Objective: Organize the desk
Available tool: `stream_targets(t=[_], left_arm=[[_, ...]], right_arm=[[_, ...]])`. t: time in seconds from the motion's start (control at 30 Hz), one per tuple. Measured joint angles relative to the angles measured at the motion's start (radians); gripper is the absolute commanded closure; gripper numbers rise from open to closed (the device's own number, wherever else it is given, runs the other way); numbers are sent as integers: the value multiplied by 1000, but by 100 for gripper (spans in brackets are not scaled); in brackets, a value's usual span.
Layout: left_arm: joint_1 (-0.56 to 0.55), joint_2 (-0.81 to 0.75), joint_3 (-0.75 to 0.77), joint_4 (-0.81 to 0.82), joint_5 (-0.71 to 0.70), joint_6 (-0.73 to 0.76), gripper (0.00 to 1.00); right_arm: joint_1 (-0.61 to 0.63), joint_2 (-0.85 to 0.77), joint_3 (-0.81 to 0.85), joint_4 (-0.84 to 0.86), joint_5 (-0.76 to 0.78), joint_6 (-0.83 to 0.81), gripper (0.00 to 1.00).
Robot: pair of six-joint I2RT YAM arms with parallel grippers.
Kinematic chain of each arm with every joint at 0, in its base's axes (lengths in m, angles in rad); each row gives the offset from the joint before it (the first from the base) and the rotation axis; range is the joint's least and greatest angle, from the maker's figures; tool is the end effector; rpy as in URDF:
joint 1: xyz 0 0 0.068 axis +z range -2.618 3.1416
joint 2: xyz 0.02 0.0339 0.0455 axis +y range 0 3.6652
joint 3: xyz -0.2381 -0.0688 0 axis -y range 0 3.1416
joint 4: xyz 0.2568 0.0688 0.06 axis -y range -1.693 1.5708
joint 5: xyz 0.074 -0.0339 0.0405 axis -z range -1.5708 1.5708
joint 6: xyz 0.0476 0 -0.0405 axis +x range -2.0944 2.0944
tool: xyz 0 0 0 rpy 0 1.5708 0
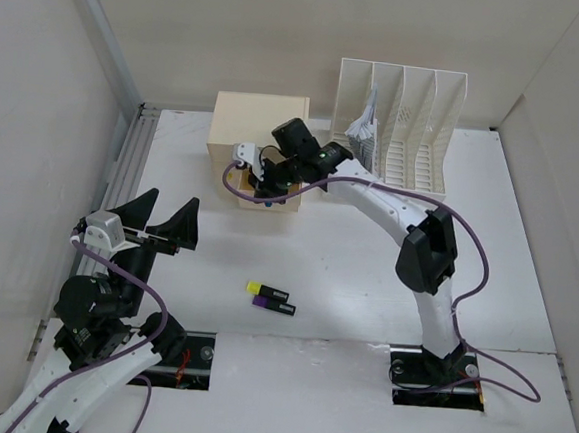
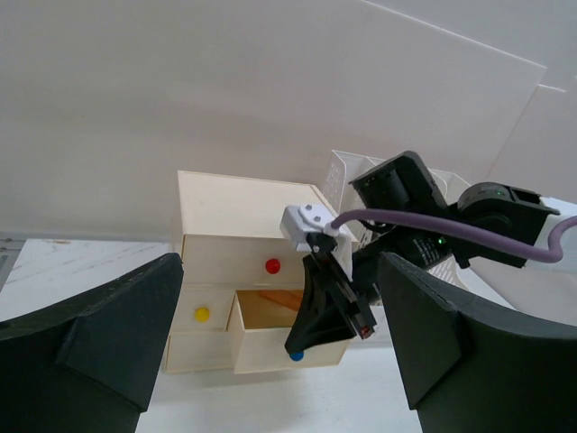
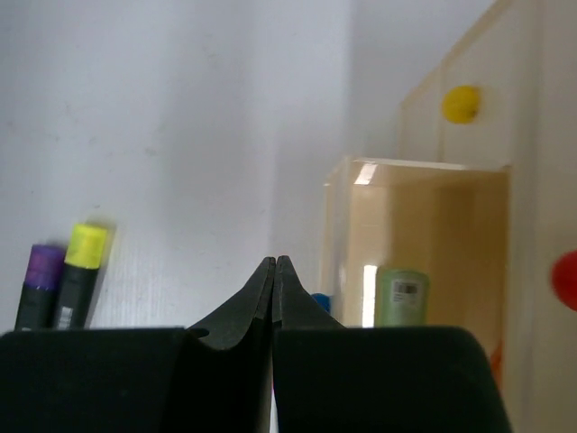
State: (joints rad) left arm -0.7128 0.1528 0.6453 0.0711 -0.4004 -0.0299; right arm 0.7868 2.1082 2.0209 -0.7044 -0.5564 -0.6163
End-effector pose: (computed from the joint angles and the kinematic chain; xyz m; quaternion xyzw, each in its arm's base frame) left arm 0.0743 -0.0397 0.3870 -0.0058 0.5040 -0.2220 0.8347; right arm 0.3235 0.3600 0.2740 -0.6538 0.6121 0.2842 0.3422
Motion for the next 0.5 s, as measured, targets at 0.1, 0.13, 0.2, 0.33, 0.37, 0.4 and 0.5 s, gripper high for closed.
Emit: stream_targets(t=[0.1, 0.13, 0.2, 0.33, 0.37, 0.4, 0.5], left_arm=[[0, 0, 0, 0, 0, 0, 12], [0, 0, 0, 0, 0, 0, 12], [0, 0, 0, 0, 0, 0, 12], [0, 0, 0, 0, 0, 0, 12], [0, 0, 0, 0, 0, 0, 12], [0, 0, 0, 0, 0, 0, 12], [0, 0, 0, 0, 0, 0, 12]], right_arm=[[2, 20, 2, -53, -31, -35, 100], [5, 25, 1, -62, -32, -41, 100], [9, 27, -12, -55, -3, -39, 100], [43, 8, -123, 77, 208, 37, 100], [59, 0, -163, 120, 276, 55, 100], [74, -2, -191, 150, 347, 71, 100], [122, -2, -252, 238, 565, 108, 100]])
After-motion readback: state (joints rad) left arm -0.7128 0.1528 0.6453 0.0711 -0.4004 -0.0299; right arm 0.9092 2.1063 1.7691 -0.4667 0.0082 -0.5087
